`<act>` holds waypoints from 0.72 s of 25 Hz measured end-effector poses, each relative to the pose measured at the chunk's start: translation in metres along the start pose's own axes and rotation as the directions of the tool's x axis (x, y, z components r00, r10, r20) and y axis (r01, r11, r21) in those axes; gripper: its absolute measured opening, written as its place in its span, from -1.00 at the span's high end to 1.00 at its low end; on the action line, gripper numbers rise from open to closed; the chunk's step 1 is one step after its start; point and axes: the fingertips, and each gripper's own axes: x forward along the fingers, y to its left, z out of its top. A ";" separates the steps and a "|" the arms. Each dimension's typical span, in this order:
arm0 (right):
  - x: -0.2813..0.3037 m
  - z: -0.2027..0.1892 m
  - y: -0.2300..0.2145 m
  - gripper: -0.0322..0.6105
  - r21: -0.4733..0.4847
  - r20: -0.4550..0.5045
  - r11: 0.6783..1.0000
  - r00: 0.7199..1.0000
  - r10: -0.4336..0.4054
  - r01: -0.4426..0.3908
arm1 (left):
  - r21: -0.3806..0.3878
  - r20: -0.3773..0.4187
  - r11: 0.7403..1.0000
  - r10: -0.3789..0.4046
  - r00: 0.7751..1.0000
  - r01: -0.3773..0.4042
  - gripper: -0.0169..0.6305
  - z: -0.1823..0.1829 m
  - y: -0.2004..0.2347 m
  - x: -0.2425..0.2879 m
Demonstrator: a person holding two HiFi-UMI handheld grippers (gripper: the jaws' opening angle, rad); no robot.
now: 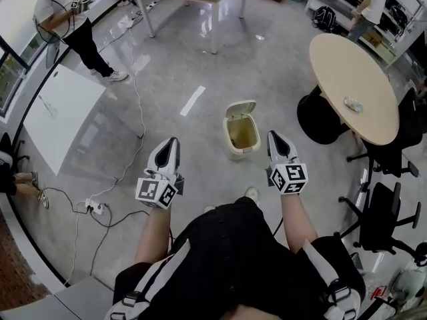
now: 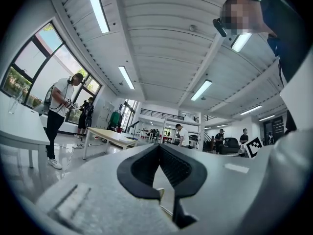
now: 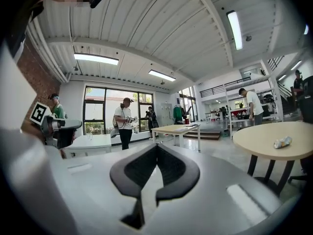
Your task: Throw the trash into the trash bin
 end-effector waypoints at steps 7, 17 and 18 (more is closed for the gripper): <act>-0.032 0.015 -0.007 0.89 0.027 0.019 0.998 0.998 0.056 -0.057 | -0.014 0.010 0.999 0.043 0.999 -0.042 0.95 -0.004 -0.028 0.000; -0.037 0.008 -0.032 0.89 0.036 -0.005 0.988 0.988 0.152 -0.151 | -0.034 0.014 0.992 0.125 0.992 -0.124 0.95 -0.021 -0.052 -0.009; -0.035 0.009 -0.031 0.89 0.033 -0.005 0.986 0.986 0.165 -0.164 | -0.035 0.015 0.990 0.135 0.991 -0.134 0.95 -0.020 -0.052 -0.009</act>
